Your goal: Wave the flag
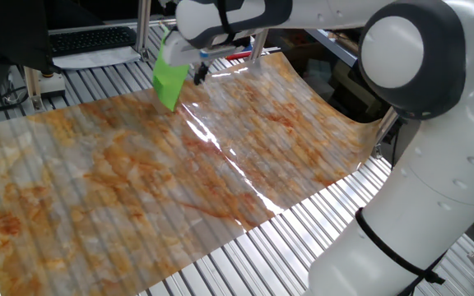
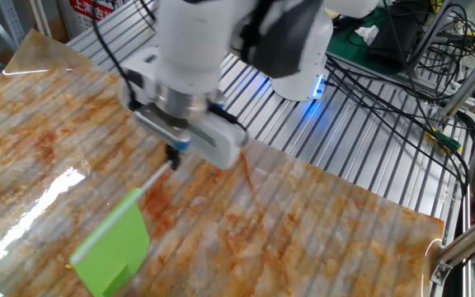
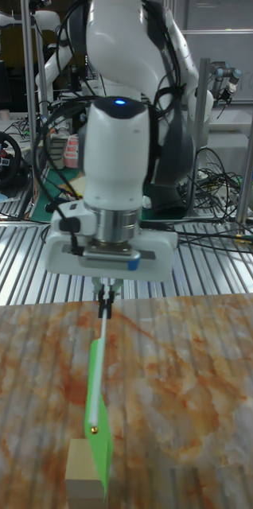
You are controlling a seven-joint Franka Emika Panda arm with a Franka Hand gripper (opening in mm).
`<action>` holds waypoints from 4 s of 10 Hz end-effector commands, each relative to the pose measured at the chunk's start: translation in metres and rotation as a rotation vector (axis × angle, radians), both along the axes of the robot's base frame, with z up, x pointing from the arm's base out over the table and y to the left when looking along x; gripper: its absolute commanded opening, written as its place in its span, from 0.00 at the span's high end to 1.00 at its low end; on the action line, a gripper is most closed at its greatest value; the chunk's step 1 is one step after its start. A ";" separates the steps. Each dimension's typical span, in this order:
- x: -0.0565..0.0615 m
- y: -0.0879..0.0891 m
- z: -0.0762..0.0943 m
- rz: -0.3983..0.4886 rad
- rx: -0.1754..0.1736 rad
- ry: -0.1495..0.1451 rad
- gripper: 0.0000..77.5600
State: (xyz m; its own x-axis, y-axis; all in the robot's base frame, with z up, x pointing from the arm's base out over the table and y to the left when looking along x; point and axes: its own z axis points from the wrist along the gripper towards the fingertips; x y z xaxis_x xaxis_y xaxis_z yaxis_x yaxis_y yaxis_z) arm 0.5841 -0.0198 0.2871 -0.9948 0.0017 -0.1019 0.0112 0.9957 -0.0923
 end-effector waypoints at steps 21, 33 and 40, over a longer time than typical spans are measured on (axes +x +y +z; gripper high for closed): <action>0.040 0.072 0.009 -0.040 -0.005 0.045 0.99; 0.082 0.062 -0.024 -0.021 0.006 0.015 0.99; 0.082 0.061 -0.025 -0.066 0.076 0.024 0.99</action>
State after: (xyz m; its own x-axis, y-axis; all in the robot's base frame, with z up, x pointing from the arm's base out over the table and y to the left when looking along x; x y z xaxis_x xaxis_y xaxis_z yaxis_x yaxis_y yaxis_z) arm 0.6654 0.0414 0.2606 -0.9968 0.0409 -0.0681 0.0431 0.9986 -0.0311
